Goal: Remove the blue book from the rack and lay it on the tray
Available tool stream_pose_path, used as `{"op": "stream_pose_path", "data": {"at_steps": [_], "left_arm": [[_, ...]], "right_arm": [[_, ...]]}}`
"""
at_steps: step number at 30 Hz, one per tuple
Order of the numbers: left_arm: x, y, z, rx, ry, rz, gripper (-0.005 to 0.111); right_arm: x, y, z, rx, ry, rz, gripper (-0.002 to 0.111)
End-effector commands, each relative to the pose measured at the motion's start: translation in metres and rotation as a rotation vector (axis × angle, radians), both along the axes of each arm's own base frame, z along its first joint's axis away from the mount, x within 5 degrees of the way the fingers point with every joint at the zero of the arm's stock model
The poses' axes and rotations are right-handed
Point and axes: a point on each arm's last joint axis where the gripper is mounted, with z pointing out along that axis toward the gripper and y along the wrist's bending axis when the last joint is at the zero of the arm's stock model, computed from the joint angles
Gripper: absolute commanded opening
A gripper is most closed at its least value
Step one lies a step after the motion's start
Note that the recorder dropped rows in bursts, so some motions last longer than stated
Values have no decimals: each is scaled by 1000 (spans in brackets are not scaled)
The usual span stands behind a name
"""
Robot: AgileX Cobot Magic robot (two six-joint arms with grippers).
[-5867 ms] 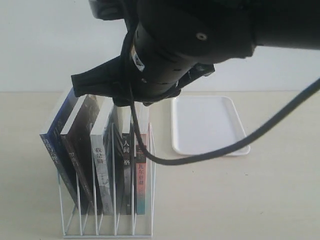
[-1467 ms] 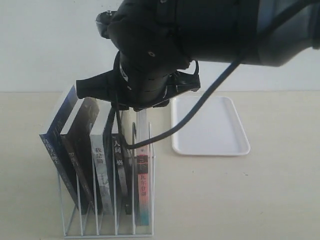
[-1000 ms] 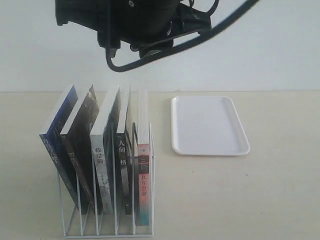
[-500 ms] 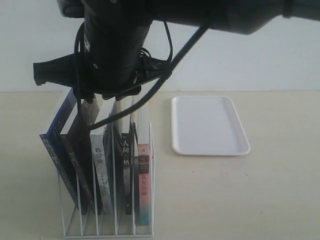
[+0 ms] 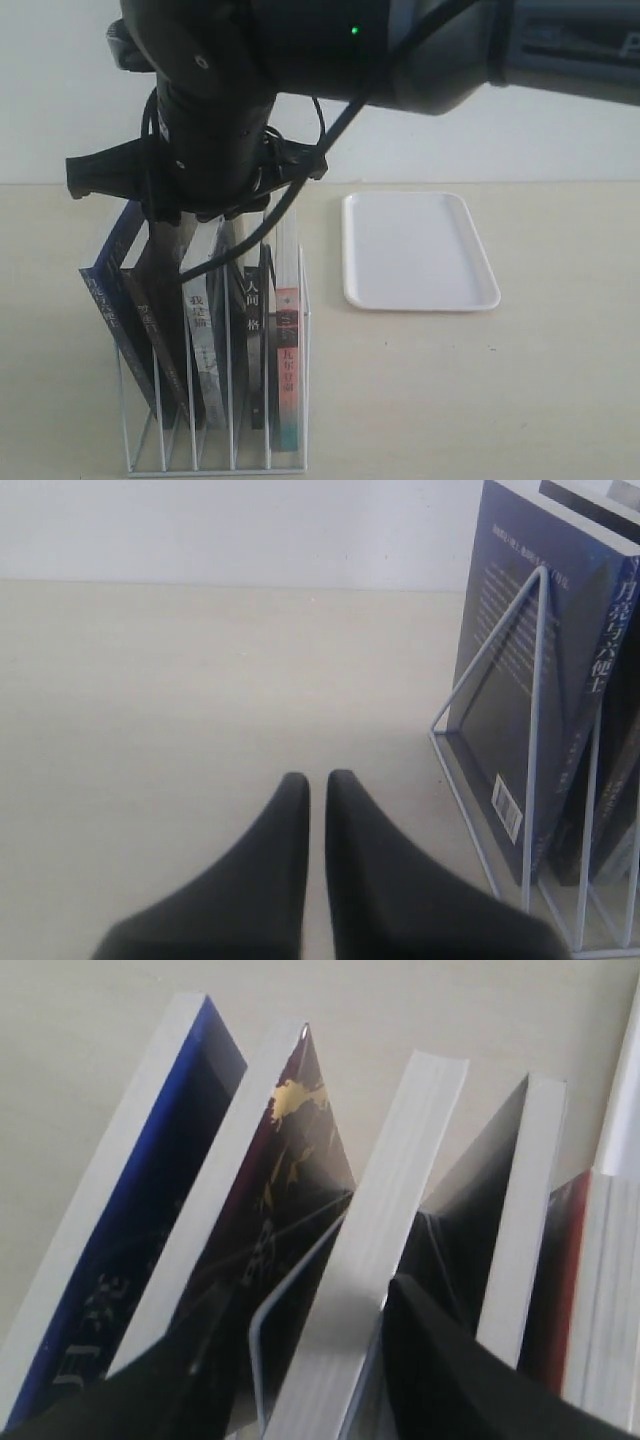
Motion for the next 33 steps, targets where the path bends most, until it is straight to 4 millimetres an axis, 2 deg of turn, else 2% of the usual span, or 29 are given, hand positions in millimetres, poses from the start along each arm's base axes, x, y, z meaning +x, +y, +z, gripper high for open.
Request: {"op": "stream_pose_path", "data": {"at_steps": [1, 6, 12, 19, 21, 25, 31, 33], "left_arm": [[0, 0, -1, -6, -4, 7, 6], [0, 0, -1, -6, -4, 7, 6], [0, 0, -1, -6, -4, 7, 6], [0, 0, -1, -6, -4, 7, 6], [0, 0, -1, -6, -4, 7, 6], [0, 0, -1, -6, -4, 7, 6], [0, 0, -1, -6, -4, 7, 6], [0, 0, -1, -6, -4, 7, 6]], "right_arm": [[1, -1, 4, 3, -22, -18, 43], [2, -1, 0, -3, -17, -34, 43], [6, 6, -16, -20, -2, -33, 43], [8, 6, -15, -14, -14, -44, 43], [8, 6, -16, -16, -13, -44, 37], [8, 6, -16, -18, -10, -48, 15], [7, 5, -14, -22, -15, -40, -1], [7, 5, -13, -22, -20, -40, 0]]}}
